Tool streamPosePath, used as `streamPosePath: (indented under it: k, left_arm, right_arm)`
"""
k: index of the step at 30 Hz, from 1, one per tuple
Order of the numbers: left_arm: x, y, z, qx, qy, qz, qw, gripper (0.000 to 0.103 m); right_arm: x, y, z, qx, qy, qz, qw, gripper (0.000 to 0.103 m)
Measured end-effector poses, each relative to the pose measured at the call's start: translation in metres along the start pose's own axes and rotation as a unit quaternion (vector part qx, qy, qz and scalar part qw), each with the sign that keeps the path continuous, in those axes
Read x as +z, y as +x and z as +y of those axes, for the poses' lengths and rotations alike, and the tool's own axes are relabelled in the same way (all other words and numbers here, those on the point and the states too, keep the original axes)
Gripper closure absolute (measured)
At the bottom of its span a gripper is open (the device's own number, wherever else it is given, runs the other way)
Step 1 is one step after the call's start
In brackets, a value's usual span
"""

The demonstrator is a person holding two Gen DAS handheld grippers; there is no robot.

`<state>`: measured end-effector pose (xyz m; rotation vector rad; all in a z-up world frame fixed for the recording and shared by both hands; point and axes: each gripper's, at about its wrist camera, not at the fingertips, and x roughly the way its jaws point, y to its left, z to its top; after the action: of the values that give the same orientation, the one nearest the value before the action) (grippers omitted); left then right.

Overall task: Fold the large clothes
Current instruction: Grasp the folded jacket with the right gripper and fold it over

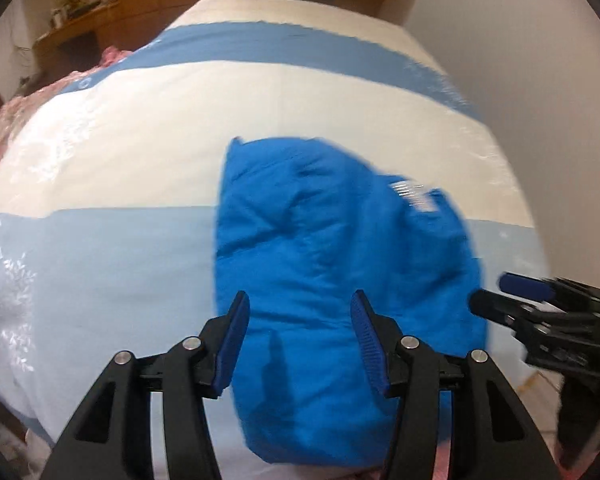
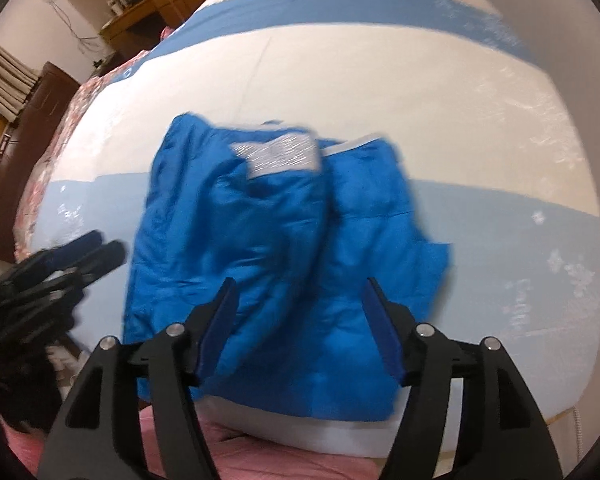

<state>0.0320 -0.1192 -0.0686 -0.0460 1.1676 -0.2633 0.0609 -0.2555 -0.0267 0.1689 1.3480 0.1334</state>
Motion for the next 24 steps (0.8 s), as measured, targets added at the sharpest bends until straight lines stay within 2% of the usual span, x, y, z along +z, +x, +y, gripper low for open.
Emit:
streamPosePath:
  k: [3, 5, 8, 11, 14, 15, 17, 18, 24]
  left_arm:
    - [-0.004, 0.013, 0.003, -0.007, -0.005, 0.013, 0.9999, 0.05]
    - [-0.007, 0.019, 0.007, 0.001, -0.001, 0.015, 0.9999, 0.05]
    - [-0.009, 0.025, 0.013, -0.005, -0.006, 0.023, 0.9997, 0.05]
    - [-0.006, 0.027, 0.015, -0.006, -0.008, 0.018, 0.9998, 0.05]
    - [-0.005, 0.026, 0.021, -0.002, -0.013, 0.011, 0.9999, 0.05]
    - [-0.002, 0.026, 0.023, -0.004, -0.016, 0.011, 0.9998, 0.05]
    - [-0.002, 0.026, 0.029, -0.006, -0.024, 0.008, 0.9997, 0.05]
    - [-0.001, 0.027, 0.031, -0.005, -0.026, 0.008, 0.9996, 0.05]
    - [0.0, 0.029, 0.036, -0.002, -0.031, 0.006, 0.9995, 0.05]
  right_arm:
    - [0.004, 0.015, 0.004, -0.004, 0.01, 0.016, 1.0, 0.036]
    - [0.006, 0.022, 0.005, -0.007, 0.013, 0.022, 1.0, 0.036]
    - [0.01, 0.035, 0.012, -0.026, 0.008, 0.03, 0.999, 0.038]
    - [0.011, 0.046, 0.017, -0.048, 0.002, 0.038, 0.998, 0.04]
    - [0.01, 0.046, 0.016, -0.042, 0.015, 0.041, 0.998, 0.043]
    - [0.008, 0.041, 0.015, -0.038, 0.018, 0.037, 0.998, 0.043]
    - [0.001, 0.03, 0.014, -0.042, 0.019, 0.028, 0.999, 0.032]
    - [0.0, 0.027, 0.012, -0.045, 0.022, 0.026, 0.998, 0.03]
    - [0.0, 0.041, 0.008, -0.031, 0.034, 0.043, 0.998, 0.031]
